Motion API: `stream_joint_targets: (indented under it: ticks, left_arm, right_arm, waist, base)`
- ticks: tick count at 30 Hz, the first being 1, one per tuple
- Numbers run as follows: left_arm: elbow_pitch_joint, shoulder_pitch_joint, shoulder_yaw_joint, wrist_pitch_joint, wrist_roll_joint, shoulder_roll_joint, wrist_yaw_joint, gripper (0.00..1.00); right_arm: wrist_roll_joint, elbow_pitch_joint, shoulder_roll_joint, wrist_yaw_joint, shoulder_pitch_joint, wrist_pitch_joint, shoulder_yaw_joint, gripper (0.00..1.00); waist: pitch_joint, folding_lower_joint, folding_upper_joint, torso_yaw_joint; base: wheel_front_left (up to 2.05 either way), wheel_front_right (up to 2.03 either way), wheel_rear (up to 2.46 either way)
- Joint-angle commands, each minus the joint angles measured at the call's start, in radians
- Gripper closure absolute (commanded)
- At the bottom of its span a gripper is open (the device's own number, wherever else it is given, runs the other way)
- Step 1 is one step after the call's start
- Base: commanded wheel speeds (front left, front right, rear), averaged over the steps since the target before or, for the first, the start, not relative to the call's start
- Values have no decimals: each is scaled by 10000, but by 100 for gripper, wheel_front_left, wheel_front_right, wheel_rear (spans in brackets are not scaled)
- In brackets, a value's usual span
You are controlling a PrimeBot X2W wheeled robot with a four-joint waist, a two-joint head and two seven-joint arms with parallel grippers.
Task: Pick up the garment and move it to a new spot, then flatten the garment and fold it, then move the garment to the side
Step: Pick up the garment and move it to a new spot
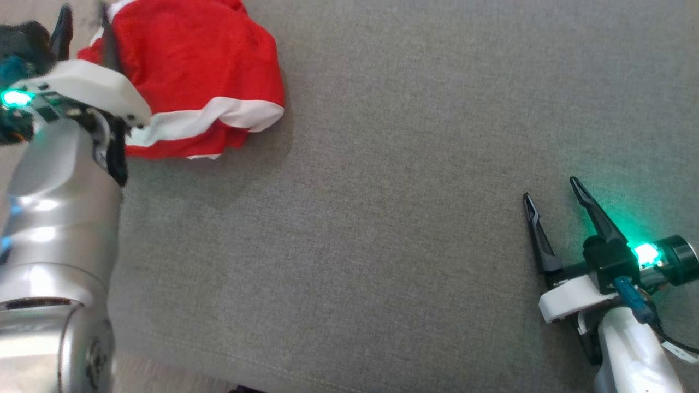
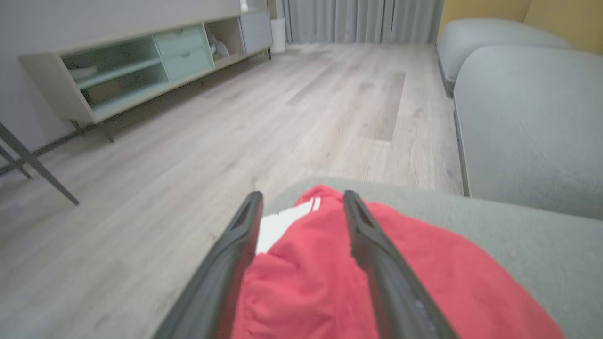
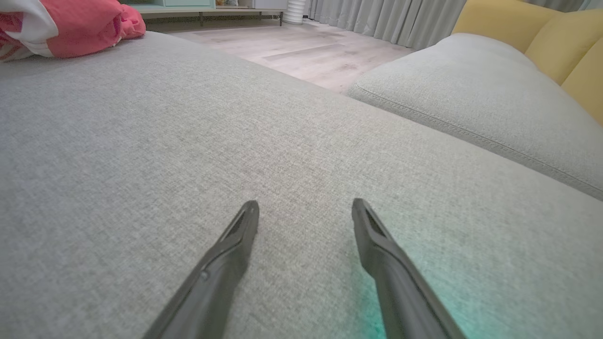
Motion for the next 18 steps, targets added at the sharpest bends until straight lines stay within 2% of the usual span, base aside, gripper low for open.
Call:
stream_joint_targets:
  ticks: [1, 6, 9, 10, 11, 14, 18]
  left_arm:
    - [-11, -13, 75, 367, -185, 337, -28, 0]
    - [293, 469, -18, 1712, -360, 118, -98, 0]
    - [349, 742, -8, 2146, -455, 79, -12, 0]
    - [357, 788, 21, 2228, -532, 22, -35, 59]
    - [360, 803, 66, 2176, -617, -14, -54, 100]
    - [348, 769, 39, 1909, -639, 0, -73, 100]
    - [122, 458, -106, 1017, -528, 148, -23, 100]
  right_arm:
    - [0, -175, -76, -9, 42, 8, 208, 0]
    - [-87, -319, -316, -9, -20, 8, 110, 0]
    - [-109, -408, -403, -9, -107, 8, 92, 0]
    - [-118, -436, -418, -9, -127, 8, 79, 0]
    - [-131, -461, -427, -9, -138, 8, 60, 0]
    - [-161, -468, -419, -9, -147, 8, 30, 0]
    - [-172, -330, -321, -9, -160, 8, 83, 0]
  waist:
    - [327, -1, 0, -28]
    - [923, -1, 0, -58]
    - [1201, -1, 0, -110]
    - [1267, -1, 0, -110]
    - [1312, -1, 0, -99]
    - [1343, -1, 0, -74]
    - [1103, -1, 0, -24]
  base:
    - [0, 0, 0]
    - [0, 0, 0]
    - [0, 0, 0]
    - [0, 0, 0]
    - [0, 0, 0]
    - [0, 0, 0]
    - [0, 0, 0]
